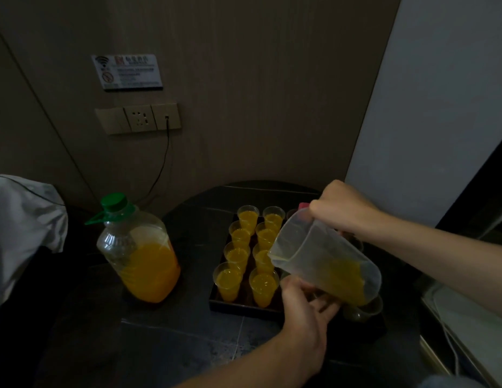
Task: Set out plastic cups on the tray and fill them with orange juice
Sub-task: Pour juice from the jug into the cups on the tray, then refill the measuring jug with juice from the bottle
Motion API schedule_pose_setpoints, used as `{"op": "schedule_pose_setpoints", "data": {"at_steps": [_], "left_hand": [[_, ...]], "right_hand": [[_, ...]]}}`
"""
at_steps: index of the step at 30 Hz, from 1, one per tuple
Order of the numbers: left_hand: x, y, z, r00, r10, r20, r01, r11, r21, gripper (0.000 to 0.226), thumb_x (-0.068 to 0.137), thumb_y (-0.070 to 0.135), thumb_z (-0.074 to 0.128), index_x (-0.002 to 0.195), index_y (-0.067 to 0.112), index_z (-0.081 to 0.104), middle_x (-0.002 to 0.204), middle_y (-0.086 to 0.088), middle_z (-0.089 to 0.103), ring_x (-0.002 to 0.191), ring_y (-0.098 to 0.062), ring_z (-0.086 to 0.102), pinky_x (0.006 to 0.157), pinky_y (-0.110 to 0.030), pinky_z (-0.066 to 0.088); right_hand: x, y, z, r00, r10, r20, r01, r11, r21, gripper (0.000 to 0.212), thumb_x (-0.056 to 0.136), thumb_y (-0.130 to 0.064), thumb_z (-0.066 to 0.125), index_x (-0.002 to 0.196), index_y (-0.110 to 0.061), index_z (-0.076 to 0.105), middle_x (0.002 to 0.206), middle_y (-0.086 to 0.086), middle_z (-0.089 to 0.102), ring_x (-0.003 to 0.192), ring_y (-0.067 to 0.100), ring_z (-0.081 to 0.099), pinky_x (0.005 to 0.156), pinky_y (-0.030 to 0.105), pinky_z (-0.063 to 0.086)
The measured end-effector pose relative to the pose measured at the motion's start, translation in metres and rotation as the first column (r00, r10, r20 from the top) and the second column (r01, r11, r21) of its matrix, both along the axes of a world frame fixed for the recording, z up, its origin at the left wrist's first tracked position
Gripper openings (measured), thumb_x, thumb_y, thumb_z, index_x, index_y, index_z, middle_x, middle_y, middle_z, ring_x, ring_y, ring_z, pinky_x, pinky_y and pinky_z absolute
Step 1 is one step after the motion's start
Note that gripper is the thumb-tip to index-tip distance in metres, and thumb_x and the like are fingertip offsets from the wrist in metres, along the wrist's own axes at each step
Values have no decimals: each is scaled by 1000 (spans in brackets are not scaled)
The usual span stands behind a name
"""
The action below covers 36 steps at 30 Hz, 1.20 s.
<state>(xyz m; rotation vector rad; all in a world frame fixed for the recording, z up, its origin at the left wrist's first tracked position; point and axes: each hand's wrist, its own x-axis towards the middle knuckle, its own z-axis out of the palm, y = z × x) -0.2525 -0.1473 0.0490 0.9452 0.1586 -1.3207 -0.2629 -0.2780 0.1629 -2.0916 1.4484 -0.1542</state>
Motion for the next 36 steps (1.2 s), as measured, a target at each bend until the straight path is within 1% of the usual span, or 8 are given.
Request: {"op": "schedule_pose_setpoints", "data": {"at_steps": [5,9,12,17,19,22,26,36], "left_hand": [[24,5,27,981,90,169,-92,996,3,37,96,9,44,128,25,54,120,-12,68,111,-35,67,103,-56,51],[59,7,52,925,132,356,-133,991,-22,49,91,2,48,127,35,46,122,-9,64,108,-27,65,91,-43,56],[95,2,54,844,133,520,-145,989,-19,58,88,2,51,128,42,41,128,-6,59,111,-23,61,92,-42,55],[150,-8,40,700,199,686,-267,964,-7,62,81,18,66,116,60,38,134,4,52,117,-20,60,97,-49,55],[168,-12,32,634,225,740,-311,950,-22,60,84,27,68,124,61,38,139,8,49,120,-16,58,100,-49,54],[193,-16,19,586,215,782,-358,933,12,74,93,19,61,145,57,27,147,12,42,129,-14,48,110,-50,45],[220,-24,7,600,171,782,-408,906,115,87,90,3,48,159,43,13,161,7,27,146,-21,29,122,-51,27],[252,-46,-28,693,122,710,-419,870,260,92,91,-3,46,162,37,3,167,1,19,151,-26,23,123,-48,25]], "right_hand": [[5,-2,25,983,3,184,-15,998,68,14,78,-20,77,75,-6,75,69,9,69,68,24,69,58,32,48],[23,0,36,923,-7,385,-37,993,109,22,84,-13,72,63,-12,66,59,4,58,59,18,56,57,30,41],[52,-2,34,886,-5,463,-74,986,152,12,88,-17,71,78,-12,75,68,4,65,71,20,64,69,36,50],[117,-9,18,847,4,532,-118,977,180,11,90,-22,69,97,-18,76,92,5,72,85,18,66,62,28,46],[146,-14,9,829,5,559,-125,977,176,10,89,-24,70,90,-17,77,91,3,72,87,17,66,66,29,48],[184,-24,-7,818,8,576,-150,968,200,11,86,-24,72,85,-14,77,96,1,72,95,17,64,77,33,51],[224,-36,-35,807,19,590,-181,959,217,13,81,-21,73,84,-9,78,101,0,71,99,17,64,94,40,54],[272,-60,-98,836,26,547,-222,929,295,16,82,-13,67,93,-14,78,105,0,72,101,14,63,93,36,50]]}}
